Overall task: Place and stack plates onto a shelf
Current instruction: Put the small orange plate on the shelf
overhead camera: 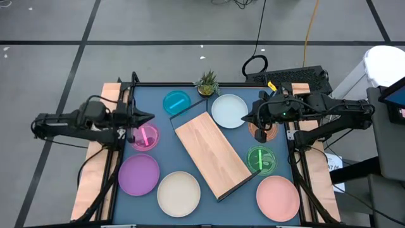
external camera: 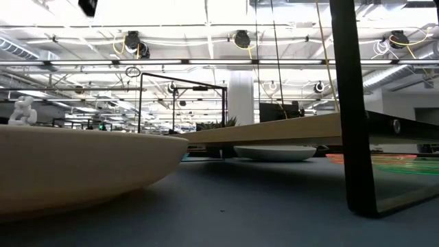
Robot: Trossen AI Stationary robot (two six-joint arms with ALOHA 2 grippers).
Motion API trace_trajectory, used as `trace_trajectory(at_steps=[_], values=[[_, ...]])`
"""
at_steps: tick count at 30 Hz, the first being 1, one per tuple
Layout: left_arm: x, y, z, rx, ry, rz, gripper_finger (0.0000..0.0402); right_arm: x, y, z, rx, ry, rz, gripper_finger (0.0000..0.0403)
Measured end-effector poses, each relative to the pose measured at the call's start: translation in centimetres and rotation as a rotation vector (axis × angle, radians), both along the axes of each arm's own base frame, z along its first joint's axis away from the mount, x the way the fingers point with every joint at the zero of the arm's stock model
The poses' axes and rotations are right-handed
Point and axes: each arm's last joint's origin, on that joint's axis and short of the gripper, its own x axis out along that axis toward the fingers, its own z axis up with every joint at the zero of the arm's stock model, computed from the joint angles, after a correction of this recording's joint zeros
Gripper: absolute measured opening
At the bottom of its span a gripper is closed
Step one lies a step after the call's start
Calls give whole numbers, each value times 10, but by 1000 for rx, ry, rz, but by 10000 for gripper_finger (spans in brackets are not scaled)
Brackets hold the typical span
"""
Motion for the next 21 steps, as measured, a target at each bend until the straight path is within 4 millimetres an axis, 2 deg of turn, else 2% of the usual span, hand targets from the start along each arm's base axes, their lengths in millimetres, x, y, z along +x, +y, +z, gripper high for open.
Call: trace_trajectory(at_steps=[5,12,17,21], values=[[18,-1,38,1,-7,0,12,0,0,0,0,0,1,0],[44,-2,71,10,13,-22,12,0,0,0,12,-3,-9,0],[62,-5,78,17,115,-33,12,0,0,0,23,-5,-16,0],[76,-7,74,-21,170,-38,12,0,0,0,24,-5,-17,0]])
